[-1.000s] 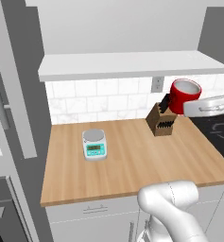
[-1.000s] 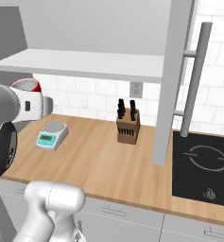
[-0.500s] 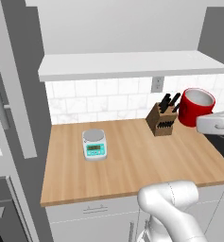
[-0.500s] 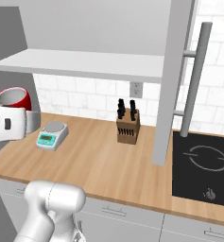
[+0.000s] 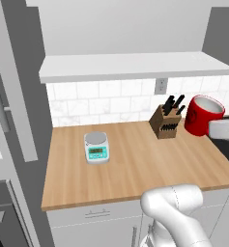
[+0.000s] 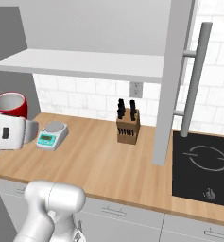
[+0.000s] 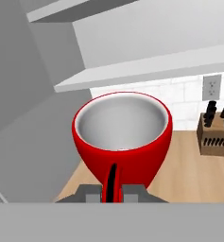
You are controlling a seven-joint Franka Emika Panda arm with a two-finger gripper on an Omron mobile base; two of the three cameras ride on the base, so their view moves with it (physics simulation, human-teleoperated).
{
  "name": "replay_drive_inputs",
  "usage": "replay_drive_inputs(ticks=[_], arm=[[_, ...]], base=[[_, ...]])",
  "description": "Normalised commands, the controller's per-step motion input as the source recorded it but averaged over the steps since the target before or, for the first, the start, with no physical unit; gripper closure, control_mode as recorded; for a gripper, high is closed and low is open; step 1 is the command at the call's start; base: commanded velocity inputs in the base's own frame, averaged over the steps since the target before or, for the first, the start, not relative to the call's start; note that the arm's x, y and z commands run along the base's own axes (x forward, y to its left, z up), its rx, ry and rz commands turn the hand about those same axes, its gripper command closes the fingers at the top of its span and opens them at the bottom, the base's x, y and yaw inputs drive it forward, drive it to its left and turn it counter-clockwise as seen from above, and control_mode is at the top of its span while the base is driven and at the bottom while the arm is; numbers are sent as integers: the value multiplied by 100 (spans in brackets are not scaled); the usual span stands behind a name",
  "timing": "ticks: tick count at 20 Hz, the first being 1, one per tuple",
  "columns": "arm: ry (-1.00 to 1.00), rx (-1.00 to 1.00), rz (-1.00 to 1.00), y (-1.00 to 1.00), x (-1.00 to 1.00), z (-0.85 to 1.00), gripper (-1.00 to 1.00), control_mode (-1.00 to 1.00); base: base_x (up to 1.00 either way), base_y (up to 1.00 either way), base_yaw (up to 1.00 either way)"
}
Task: Gather all objects into one cabinet and sort the glasses and bowls to opposite sides.
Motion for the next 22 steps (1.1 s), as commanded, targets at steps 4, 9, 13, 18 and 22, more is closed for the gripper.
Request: replay_drive_inputs(ticks=[4,9,13,18,22], arm=[[1,7,0,0,-53,0,100,-100],[2,0,0,0,-7,-1,100,-100],[20,9,0,-4,0,-25,100,-100],[9,2,0,0,0,-10,100,-100],[0,0,0,0,-5,0,100,-100]], base=[[0,0,0],[0,0,0],[0,0,0],[0,0,0],[0,0,0]])
